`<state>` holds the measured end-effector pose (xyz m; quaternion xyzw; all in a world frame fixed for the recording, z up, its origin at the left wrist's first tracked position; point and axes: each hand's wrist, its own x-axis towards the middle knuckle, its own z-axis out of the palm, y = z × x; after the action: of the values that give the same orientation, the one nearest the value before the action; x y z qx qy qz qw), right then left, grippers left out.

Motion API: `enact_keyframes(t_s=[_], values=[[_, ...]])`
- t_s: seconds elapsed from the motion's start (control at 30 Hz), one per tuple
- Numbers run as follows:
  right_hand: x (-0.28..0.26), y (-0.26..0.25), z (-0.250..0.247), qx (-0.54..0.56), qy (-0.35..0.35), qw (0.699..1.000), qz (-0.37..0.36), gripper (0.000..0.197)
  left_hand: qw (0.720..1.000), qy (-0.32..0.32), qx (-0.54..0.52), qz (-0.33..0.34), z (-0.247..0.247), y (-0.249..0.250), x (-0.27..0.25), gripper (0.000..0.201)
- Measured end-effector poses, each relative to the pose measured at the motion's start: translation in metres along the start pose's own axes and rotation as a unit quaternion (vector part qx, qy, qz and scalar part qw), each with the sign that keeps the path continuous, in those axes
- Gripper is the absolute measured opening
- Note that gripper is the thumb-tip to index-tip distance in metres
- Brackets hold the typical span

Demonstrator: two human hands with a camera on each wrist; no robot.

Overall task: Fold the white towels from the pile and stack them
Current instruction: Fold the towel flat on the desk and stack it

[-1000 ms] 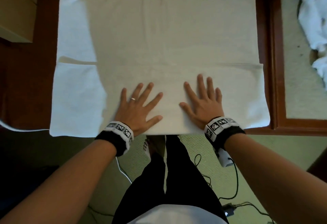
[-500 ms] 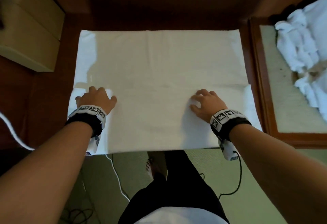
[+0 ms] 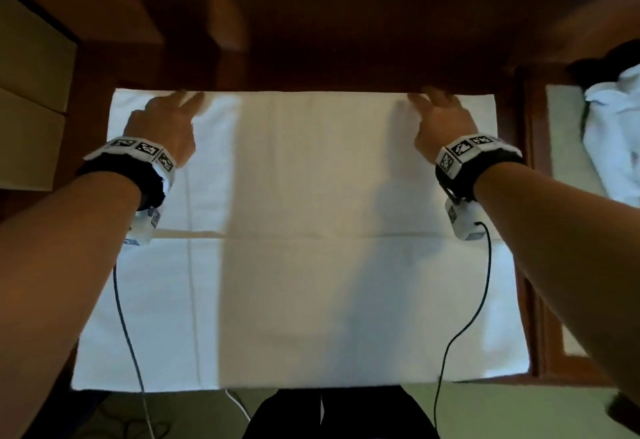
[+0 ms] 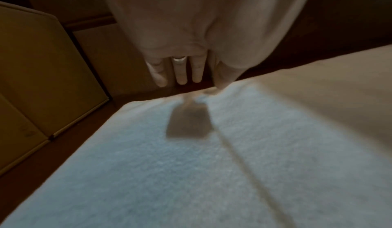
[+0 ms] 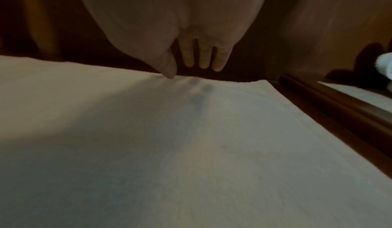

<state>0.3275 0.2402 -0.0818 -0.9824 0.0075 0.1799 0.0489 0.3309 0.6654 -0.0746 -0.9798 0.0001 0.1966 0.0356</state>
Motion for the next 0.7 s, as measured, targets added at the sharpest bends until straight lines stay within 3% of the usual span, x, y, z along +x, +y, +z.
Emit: enact_keyframes(t_s=[0.1, 0.17, 0.23, 0.33, 0.47, 0.57, 0.63, 0.7], values=[[0.010, 0.011, 0.013, -0.024, -0.003, 1.000, -0.008, 0.077, 0.997, -0.001, 0.070, 0.028, 0.011, 0.003, 0.017, 0.080], [0.004, 0.017, 0.024, -0.027, 0.042, 0.998, -0.026, 0.073, 0.997, 0.036, 0.070, 0.025, 0.017, 0.009, 0.020, 0.078], [-0.001, 0.019, 0.029, -0.027, 0.097, 0.994, -0.034, 0.064, 0.990, 0.089, 0.102, 0.037, 0.018, 0.016, 0.015, 0.059], [-0.003, 0.018, 0.019, -0.041, 0.088, 0.995, -0.015, 0.044, 0.984, 0.103, 0.131, 0.067, 0.007, 0.022, 0.005, 0.020], [-0.011, 0.015, -0.007, -0.015, 0.056, 0.998, 0.023, 0.033, 0.983, 0.083, 0.126, 0.105, -0.028, 0.024, -0.004, 0.014], [-0.029, 0.012, -0.031, 0.038, 0.086, 0.995, 0.014, 0.018, 0.992, 0.099, 0.009, 0.082, -0.056, 0.020, -0.023, 0.018], [-0.047, 0.011, -0.046, 0.075, 0.093, 0.993, 0.022, 0.016, 0.992, 0.088, -0.089, 0.032, -0.063, 0.012, -0.041, 0.018], [-0.072, 0.010, -0.055, 0.091, 0.099, 0.991, 0.022, 0.017, 0.986, 0.087, -0.136, 0.033, -0.068, 0.005, -0.065, 0.018]])
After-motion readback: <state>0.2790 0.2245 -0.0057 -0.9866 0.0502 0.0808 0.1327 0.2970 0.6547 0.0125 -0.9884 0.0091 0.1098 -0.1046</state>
